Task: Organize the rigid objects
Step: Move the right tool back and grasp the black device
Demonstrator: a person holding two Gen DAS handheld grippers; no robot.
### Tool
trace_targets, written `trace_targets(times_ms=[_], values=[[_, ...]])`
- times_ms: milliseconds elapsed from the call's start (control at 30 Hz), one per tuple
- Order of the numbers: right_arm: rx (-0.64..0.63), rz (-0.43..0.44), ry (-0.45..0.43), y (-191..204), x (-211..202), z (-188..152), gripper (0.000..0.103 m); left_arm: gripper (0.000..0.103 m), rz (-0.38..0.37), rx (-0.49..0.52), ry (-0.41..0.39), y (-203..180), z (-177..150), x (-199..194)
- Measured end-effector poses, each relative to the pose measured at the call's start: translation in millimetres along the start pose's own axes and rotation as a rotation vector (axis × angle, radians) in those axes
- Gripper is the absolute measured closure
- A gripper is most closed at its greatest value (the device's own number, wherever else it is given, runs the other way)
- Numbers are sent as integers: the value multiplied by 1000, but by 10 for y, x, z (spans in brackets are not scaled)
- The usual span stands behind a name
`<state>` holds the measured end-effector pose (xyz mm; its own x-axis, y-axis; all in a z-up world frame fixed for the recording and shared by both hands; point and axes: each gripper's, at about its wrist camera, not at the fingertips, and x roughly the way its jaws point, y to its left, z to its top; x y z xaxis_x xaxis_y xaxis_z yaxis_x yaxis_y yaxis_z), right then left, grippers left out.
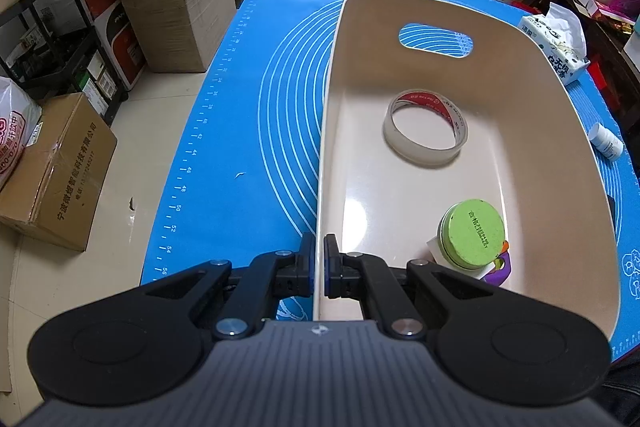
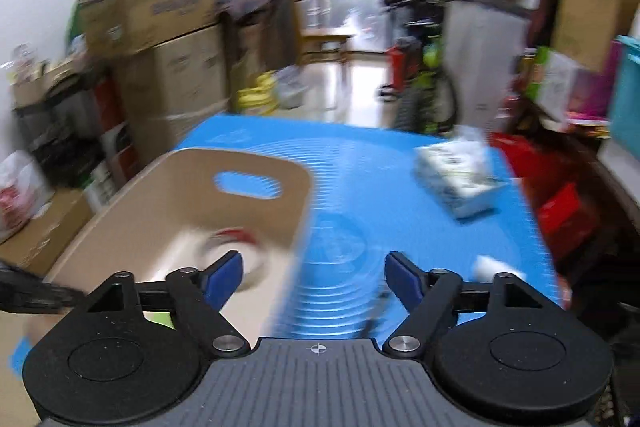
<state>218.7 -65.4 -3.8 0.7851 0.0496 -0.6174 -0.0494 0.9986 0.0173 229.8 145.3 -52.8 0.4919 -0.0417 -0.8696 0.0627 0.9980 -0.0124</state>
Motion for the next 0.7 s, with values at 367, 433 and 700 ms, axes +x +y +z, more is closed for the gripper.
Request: trace_targets(times_ms=[367, 433, 700], values=[[133, -203, 146, -721, 291, -665, 20, 98, 5, 1, -3, -14, -2, -14], [146, -222, 151, -733, 339, -765, 20, 98, 6, 1, -3, -10, -2, -13], [220, -295, 148, -738, 459, -1174, 21, 98, 9, 2, -2, -13, 8, -13]])
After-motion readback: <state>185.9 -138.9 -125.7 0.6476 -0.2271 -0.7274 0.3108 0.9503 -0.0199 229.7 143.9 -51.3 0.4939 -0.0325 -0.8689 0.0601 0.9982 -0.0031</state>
